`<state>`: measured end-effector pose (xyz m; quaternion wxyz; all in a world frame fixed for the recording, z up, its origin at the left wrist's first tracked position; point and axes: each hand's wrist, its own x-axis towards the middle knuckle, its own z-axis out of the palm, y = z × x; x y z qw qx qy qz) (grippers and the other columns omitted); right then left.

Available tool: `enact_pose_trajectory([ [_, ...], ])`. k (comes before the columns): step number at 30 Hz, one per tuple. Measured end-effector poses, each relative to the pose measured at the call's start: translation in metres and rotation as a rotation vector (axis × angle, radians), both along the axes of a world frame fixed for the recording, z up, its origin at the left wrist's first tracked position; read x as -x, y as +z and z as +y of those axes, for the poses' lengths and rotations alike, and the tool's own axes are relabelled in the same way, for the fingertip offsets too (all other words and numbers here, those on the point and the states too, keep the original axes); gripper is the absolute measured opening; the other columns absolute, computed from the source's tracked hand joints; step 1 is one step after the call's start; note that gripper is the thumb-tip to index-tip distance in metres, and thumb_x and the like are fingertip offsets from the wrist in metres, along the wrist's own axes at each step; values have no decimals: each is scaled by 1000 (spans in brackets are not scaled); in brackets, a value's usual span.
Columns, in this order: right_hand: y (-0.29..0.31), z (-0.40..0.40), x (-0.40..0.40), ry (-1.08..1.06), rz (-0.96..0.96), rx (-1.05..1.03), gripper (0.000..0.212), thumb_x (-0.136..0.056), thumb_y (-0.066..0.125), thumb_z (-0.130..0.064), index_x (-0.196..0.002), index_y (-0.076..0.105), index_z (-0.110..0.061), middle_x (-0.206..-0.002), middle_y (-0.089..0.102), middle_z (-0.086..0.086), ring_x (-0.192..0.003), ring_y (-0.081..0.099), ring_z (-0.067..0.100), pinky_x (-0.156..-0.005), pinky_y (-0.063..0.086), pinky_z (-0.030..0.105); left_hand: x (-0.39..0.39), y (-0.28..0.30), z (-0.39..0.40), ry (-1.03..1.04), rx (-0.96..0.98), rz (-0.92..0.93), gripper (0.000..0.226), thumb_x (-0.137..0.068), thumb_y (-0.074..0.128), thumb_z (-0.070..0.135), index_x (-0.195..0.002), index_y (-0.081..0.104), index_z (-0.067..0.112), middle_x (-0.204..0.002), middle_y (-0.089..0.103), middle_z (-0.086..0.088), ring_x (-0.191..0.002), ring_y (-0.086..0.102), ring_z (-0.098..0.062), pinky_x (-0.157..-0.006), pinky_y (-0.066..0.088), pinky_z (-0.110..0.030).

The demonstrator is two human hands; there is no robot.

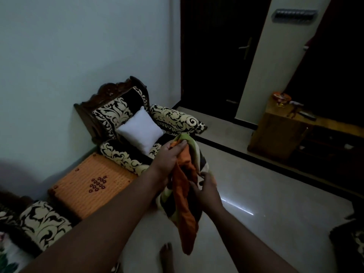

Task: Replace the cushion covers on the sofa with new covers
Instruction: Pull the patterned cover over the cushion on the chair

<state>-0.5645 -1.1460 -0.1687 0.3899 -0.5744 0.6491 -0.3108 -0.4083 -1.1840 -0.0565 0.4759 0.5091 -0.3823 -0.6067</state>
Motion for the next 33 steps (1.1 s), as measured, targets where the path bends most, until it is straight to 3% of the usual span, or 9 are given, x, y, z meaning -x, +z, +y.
enact_pose_trajectory([
  [3,-6,-51,0,-45,48,21,9,-98,60,-38,-97,63,-29,-90,66,-11,-88,66,16,-68,51,31,-24,-17,-41,102,-46,104,61,-79,82,47,-128,66,14,-120,71,-21,-106,70,-40,-96,55,-58],
  [5,-5,-83,-2,-83,-54,14,14,-99,59,-31,-88,65,-26,-85,69,-6,-83,66,17,-67,50,31,-42,-29,-68,139,-97,156,68,-74,84,51,-130,64,16,-119,71,-20,-105,70,-42,-95,54,-61],
  [12,-3,-162,-41,328,37,-101,34,-97,64,-20,-129,56,-28,-114,64,-13,-96,63,3,-72,48,12,-54,-38,-146,19,-226,322,48,-91,71,42,-128,63,11,-92,68,-16,-76,68,-31,-74,59,-44],
  [15,-6,-190,-67,279,-38,-115,22,-102,55,-14,-115,63,-31,-97,67,-26,-89,65,-7,-69,47,7,-53,-35,-177,6,-238,334,43,-91,71,39,-126,65,14,-103,71,-17,-82,71,-31,-71,59,-40],
  [20,-11,-254,-74,116,-86,-54,16,-94,56,-16,-102,68,-23,-98,71,-2,-93,66,19,-83,54,43,-86,-34,-221,83,-196,269,45,-87,76,39,-124,67,15,-106,74,-16,-92,73,-35,-83,58,-45],
  [24,-4,-318,-61,-55,-235,-39,13,-101,48,-22,-95,59,-22,-95,64,7,-94,63,32,-73,54,45,-134,-43,-251,236,-92,-205,24,-92,73,39,-112,71,27,-111,74,-6,-99,71,-25,-88,59,-44],
  [27,-2,-372,-56,28,-219,-7,10,-100,51,-28,-93,59,-25,-93,64,4,-89,64,28,-79,57,54,-166,-70,-268,203,-118,-684,17,-94,69,43,-99,66,27,-97,69,6,-93,67,-18,-70,50,-30],
  [30,5,-422,-65,219,-199,-20,7,-93,55,-33,-90,62,-33,-89,67,-2,-87,66,22,-81,55,57,-178,-98,-283,11,-272,-1092,40,-90,61,65,-98,60,26,-95,62,7,-93,64,-21,-67,45,-28],
  [33,24,-460,-84,469,-206,-41,6,-96,59,-28,-95,65,-28,-92,69,-2,-88,67,21,-84,56,53,-160,-108,-307,-6,-278,-1218,97,-69,55,91,-145,37,34,-147,46,0,-132,48,-26,-101,49,-47],
])
